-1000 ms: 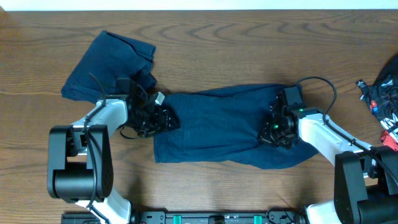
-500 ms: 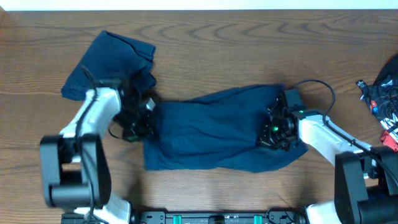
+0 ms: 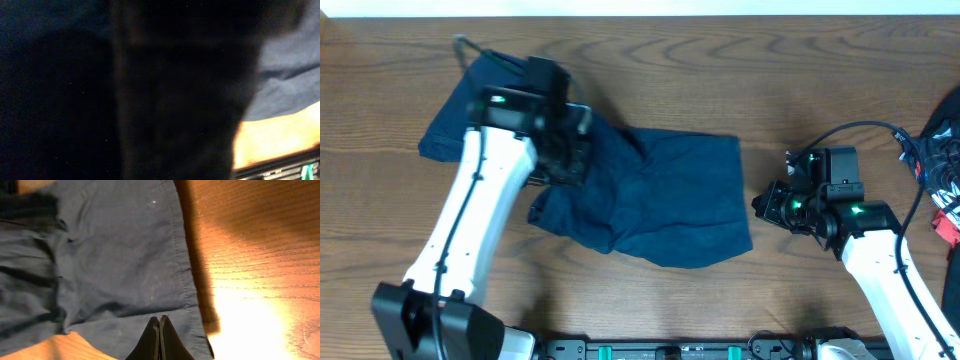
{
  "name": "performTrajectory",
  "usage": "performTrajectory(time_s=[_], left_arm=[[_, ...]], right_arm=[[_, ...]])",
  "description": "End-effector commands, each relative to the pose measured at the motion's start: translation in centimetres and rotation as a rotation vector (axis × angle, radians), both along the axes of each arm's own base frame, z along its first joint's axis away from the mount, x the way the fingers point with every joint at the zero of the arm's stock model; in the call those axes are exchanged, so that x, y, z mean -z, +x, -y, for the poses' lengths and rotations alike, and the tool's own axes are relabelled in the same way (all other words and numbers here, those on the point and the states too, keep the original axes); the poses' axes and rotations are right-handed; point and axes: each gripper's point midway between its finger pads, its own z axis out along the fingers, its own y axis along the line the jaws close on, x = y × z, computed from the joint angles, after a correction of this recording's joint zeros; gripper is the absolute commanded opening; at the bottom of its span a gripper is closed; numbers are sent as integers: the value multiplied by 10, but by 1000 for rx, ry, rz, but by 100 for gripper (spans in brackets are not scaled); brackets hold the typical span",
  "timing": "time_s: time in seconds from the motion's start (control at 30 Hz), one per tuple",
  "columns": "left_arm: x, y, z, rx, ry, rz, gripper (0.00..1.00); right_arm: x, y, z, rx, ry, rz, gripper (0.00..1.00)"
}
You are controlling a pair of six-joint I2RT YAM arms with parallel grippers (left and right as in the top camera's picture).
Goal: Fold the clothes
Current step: 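Fold the shorts' left end toward the right with the left gripper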
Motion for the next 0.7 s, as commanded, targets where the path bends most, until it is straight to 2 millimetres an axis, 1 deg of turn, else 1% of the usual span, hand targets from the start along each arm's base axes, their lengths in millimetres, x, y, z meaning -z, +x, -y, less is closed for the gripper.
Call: performTrajectory(time_s=[0.0, 0.1, 0.17, 0.2, 0.33, 0.5, 0.57, 0.67], left_arm=[[2, 2, 0, -39, 95, 19, 6], [2, 4, -5, -73, 141, 34, 6], [2, 5, -9, -86, 147, 36, 6], [2, 5, -11, -92, 147, 36, 6], [2, 6, -18, -116, 148, 31, 6], [2, 6, -24, -136, 150, 23, 6], [2, 6, -24, -136, 151, 21, 6], [2, 5, -24, -136, 152, 18, 6]], right_arm=[[-6, 2, -4, 16, 44, -9, 1], [0, 4, -8, -19, 32, -1, 1], [5, 10, -14, -122, -5, 56, 1], [12, 10, -15, -152, -33, 54, 1], [48, 2, -11, -157, -104, -66, 1], [95, -13, -12, -178, -124, -230, 1], [109, -20, -15, -194, -132, -280, 1], [120, -34, -21, -205, -126, -357, 1]])
